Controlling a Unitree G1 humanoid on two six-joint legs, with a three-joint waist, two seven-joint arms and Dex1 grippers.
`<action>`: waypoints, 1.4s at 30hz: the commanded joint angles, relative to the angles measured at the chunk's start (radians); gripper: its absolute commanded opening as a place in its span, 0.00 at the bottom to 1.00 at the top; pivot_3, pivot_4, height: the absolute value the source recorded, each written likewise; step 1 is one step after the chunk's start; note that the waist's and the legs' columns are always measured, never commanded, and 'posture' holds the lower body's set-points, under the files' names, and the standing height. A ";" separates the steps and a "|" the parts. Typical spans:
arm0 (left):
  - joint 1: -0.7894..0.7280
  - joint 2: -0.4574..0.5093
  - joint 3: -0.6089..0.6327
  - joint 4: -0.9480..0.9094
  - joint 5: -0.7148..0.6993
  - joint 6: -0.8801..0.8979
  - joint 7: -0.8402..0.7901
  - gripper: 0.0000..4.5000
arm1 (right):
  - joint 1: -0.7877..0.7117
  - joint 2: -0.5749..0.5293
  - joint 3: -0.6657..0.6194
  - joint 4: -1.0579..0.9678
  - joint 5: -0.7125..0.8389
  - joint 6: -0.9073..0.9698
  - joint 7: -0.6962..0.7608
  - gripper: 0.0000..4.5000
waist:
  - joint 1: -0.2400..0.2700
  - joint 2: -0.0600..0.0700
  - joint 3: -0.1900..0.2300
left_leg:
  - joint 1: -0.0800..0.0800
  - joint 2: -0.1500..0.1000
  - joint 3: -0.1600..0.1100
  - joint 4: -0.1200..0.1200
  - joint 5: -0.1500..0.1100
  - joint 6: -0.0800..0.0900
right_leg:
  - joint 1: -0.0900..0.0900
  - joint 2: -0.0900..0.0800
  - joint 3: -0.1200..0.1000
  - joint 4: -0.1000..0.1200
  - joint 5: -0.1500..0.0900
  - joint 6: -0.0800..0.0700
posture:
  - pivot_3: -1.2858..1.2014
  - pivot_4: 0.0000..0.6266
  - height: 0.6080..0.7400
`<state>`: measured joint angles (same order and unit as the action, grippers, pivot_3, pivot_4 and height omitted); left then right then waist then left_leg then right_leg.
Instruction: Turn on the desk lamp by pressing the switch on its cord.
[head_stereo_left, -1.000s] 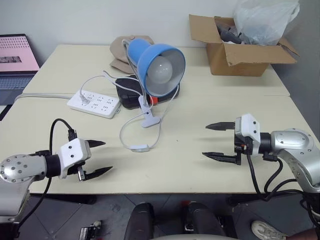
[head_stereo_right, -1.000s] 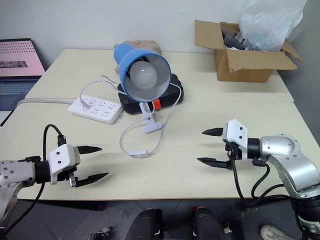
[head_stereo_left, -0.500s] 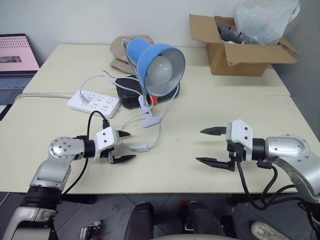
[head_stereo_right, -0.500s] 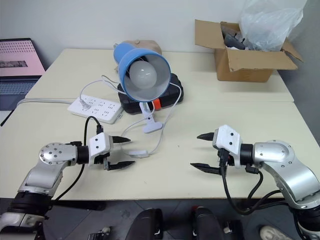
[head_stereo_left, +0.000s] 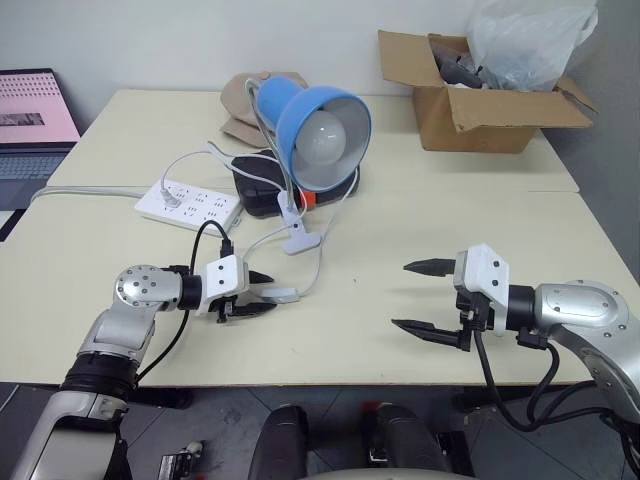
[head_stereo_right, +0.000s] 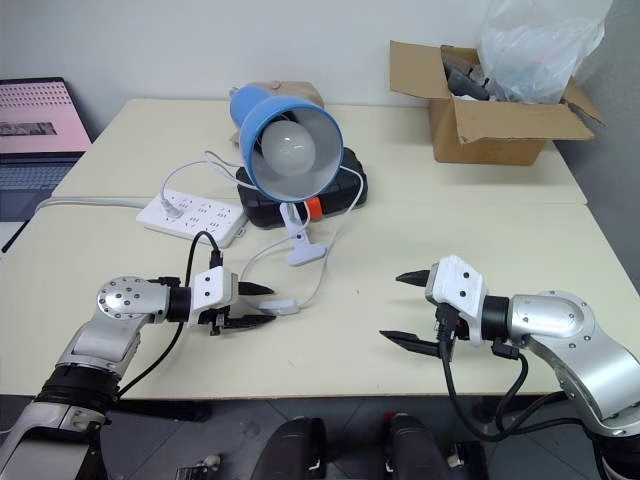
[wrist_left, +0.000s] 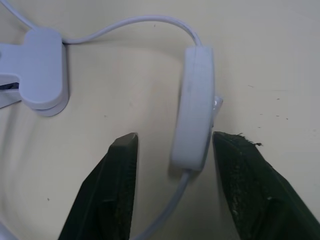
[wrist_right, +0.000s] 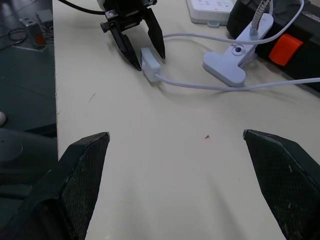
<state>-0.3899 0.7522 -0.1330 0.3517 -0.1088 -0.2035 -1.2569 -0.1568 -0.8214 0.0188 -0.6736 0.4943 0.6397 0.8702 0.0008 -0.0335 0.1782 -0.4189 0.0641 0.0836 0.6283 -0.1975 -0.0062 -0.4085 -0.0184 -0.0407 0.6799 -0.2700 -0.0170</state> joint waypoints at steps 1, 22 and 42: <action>-0.021 0.006 0.001 -0.012 0.001 -0.002 -0.010 0.31 | -0.003 -0.011 -0.037 -0.025 0.014 -0.013 -0.002 1.00 | 0.000 0.000 0.000 | 0.000 0.000 0.000 0.000 0.000 0.000 | 0.000 0.000 0.000 0.000 0.000 0.000 | 0.52 0.24 1.00; -0.249 -0.134 -0.156 -0.267 -0.012 0.317 -0.073 0.09 | -0.194 0.055 0.044 -0.027 0.039 0.201 -0.168 1.00 | -0.008 0.000 0.000 | 0.000 0.000 0.000 0.001 0.000 0.000 | 0.000 0.002 0.002 0.000 0.001 0.001 | 0.52 0.24 1.00; -0.222 -0.138 -0.172 -0.320 0.014 0.345 -0.031 0.09 | -0.404 0.182 0.375 0.219 -0.172 0.095 -0.074 1.00 | -0.003 0.000 0.000 | -0.002 0.000 0.000 0.002 0.000 0.000 | -0.001 0.003 0.002 0.000 0.001 0.001 | 0.52 0.24 1.00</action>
<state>-0.6121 0.6085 -0.3129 0.0748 -0.0914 0.1453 -1.2970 -0.5390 -0.6444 0.4006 -0.4459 0.3360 0.7667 0.7862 -0.0024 -0.0337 0.1782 -0.4206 0.0643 0.0831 0.6299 -0.1973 -0.0059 -0.4092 -0.0151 -0.0387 0.6802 -0.2693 -0.0158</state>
